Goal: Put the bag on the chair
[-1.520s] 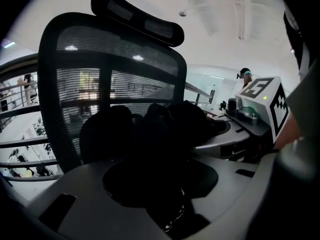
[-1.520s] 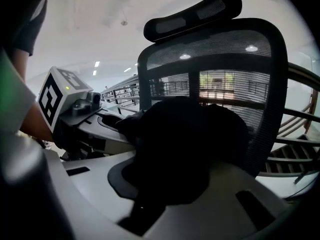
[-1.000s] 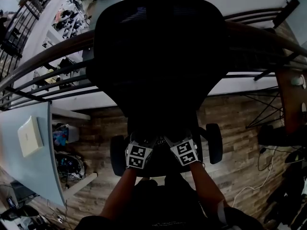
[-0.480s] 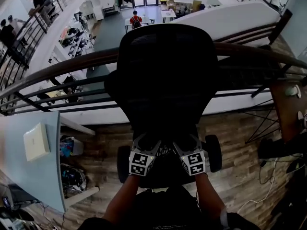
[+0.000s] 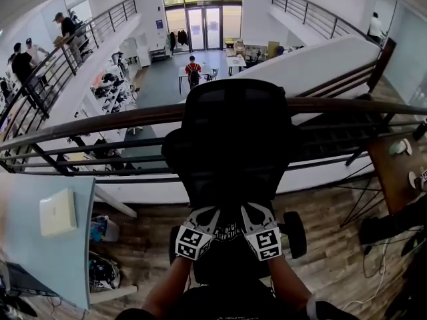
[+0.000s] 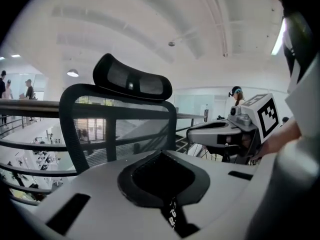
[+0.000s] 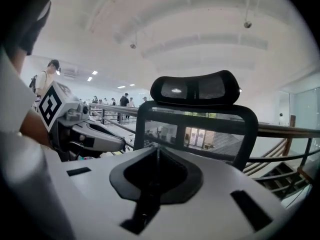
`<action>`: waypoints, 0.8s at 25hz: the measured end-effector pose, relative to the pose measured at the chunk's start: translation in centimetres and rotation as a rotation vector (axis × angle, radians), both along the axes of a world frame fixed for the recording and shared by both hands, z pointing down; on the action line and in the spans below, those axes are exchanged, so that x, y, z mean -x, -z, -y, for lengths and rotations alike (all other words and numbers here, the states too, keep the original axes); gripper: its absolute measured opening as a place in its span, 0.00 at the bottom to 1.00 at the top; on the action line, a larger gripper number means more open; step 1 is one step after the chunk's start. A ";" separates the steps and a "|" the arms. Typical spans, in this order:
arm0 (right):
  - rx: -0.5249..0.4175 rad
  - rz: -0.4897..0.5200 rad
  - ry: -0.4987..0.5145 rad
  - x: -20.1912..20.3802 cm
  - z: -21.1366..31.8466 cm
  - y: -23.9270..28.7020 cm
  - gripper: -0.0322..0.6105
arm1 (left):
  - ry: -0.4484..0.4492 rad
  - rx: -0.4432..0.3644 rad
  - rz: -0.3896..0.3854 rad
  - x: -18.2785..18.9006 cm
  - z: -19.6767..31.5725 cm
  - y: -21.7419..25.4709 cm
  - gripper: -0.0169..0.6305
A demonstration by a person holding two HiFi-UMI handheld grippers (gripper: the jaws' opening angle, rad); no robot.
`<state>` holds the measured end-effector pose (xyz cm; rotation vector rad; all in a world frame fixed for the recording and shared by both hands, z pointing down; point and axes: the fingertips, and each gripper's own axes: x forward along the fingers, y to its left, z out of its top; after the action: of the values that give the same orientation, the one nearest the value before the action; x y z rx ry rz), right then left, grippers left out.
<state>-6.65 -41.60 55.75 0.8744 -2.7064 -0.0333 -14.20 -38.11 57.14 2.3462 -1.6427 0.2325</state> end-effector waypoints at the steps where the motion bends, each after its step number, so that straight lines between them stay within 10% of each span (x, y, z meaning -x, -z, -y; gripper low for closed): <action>1: -0.003 0.000 0.001 0.0 -0.1 0.2 0.09 | -0.011 -0.020 -0.010 0.1 -0.1 0.7 0.05; 20: -0.087 0.047 0.077 2.0 -1.7 3.5 0.08 | -0.095 -0.161 -0.120 0.2 -1.5 6.1 0.05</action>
<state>-8.63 -39.89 52.23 0.8043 -2.7998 -0.1498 -14.40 -36.58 51.07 2.5055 -1.5491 -0.0236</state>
